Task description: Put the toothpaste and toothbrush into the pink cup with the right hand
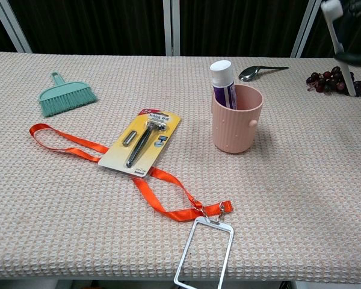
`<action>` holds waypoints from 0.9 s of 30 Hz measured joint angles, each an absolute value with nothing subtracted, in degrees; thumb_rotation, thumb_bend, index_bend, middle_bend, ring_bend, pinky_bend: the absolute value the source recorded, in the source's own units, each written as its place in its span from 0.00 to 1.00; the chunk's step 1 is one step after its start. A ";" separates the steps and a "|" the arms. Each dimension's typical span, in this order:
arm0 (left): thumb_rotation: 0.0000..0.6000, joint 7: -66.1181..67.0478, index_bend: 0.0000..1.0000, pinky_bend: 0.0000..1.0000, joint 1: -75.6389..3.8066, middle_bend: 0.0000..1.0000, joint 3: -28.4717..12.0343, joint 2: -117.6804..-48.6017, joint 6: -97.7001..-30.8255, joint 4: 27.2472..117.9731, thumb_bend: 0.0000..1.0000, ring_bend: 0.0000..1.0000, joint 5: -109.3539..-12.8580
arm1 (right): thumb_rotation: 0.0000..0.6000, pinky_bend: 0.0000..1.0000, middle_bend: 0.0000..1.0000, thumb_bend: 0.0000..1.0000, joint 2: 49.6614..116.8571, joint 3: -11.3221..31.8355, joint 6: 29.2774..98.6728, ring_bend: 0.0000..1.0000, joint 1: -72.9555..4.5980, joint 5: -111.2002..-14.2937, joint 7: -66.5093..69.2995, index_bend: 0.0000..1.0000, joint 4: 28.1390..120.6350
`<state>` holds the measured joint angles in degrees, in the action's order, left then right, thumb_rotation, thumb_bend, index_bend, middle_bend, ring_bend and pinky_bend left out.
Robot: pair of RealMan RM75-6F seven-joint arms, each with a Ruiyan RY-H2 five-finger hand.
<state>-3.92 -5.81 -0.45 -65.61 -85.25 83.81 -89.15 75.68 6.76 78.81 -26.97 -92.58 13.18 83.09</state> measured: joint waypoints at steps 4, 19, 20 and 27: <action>0.90 -3.82 0.13 0.22 -5.61 0.08 -0.36 -65.48 -85.35 83.79 0.09 0.11 -89.03 | 1.00 0.00 0.36 0.87 76.34 9.31 78.00 0.00 -28.92 -91.10 18.91 0.71 87.13; 0.91 -5.14 0.13 0.22 -5.50 0.08 -0.53 -65.67 -84.62 82.56 0.09 0.11 -87.93 | 1.00 0.00 0.37 0.88 88.55 13.66 71.07 0.00 -34.50 -83.08 27.44 0.72 84.76; 0.91 -5.26 0.13 0.22 -5.50 0.08 -0.54 -65.70 -84.55 82.43 0.09 0.11 -87.87 | 1.00 0.00 0.36 0.86 88.96 13.64 70.85 0.00 -34.66 -83.01 27.47 0.71 84.28; 0.90 -5.67 0.13 0.22 -5.37 0.08 -0.51 -65.85 -84.78 81.98 0.09 0.11 -88.01 | 1.00 0.00 0.10 0.46 88.90 12.51 67.38 0.00 -35.20 -82.11 27.35 0.13 83.69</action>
<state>-5.67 -5.37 -0.51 -65.85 -84.78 81.98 -88.01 88.90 12.51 67.38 -35.20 -82.11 27.35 83.69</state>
